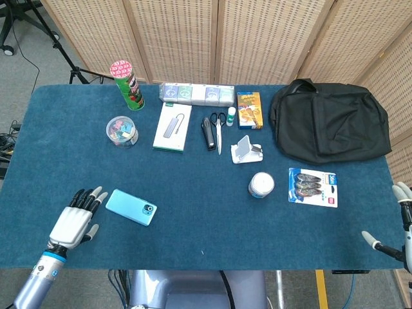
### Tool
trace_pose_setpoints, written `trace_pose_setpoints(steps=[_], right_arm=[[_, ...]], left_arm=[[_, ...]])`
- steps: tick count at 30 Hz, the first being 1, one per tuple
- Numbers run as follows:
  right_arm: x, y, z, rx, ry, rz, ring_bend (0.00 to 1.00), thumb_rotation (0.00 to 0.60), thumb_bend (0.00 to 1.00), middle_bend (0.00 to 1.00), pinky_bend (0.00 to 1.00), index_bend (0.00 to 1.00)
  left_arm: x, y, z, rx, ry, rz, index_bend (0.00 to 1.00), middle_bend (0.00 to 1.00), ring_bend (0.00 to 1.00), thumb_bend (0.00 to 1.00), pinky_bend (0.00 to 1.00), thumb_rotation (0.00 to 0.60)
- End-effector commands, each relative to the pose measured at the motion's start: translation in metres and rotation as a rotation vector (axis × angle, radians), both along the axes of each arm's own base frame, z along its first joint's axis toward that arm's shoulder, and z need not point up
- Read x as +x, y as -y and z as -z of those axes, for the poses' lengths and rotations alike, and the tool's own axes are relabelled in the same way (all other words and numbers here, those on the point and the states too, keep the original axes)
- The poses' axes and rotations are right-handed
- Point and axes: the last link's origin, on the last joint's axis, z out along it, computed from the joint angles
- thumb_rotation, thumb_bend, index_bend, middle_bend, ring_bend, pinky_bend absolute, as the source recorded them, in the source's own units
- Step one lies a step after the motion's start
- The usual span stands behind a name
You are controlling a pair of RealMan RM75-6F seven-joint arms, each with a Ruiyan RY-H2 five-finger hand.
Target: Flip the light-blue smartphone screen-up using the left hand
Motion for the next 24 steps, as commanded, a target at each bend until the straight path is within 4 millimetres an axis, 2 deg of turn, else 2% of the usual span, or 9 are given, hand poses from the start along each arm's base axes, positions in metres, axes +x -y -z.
trace_pose_setpoints(steps=[1,13,24], right_arm=[[0.0,0.0,0.0,0.002,0.004,0.0,0.0,0.6,0.0,0.0,0.0,0.02],[-0.002,0.001,-0.002,-0.001,0.015,0.003,0.0,0.6,0.0,0.0,0.0,0.02],[-0.003,0.003,-0.002,0.0,0.021,0.009,0.0,0.6,0.0,0.0,0.0,0.02]], left_arm=[[0.002,-0.008,0.01,0.019,0.003,0.025,0.0,0.0,0.0,0.37,0.0,0.6],[0.006,-0.022,0.041,0.015,-0.026,0.057,0.0,0.0,0.0,0.38,0.0,0.6],[0.013,-0.025,0.061,-0.018,-0.051,0.066,0.0,0.0,0.0,0.37,0.0,0.6]])
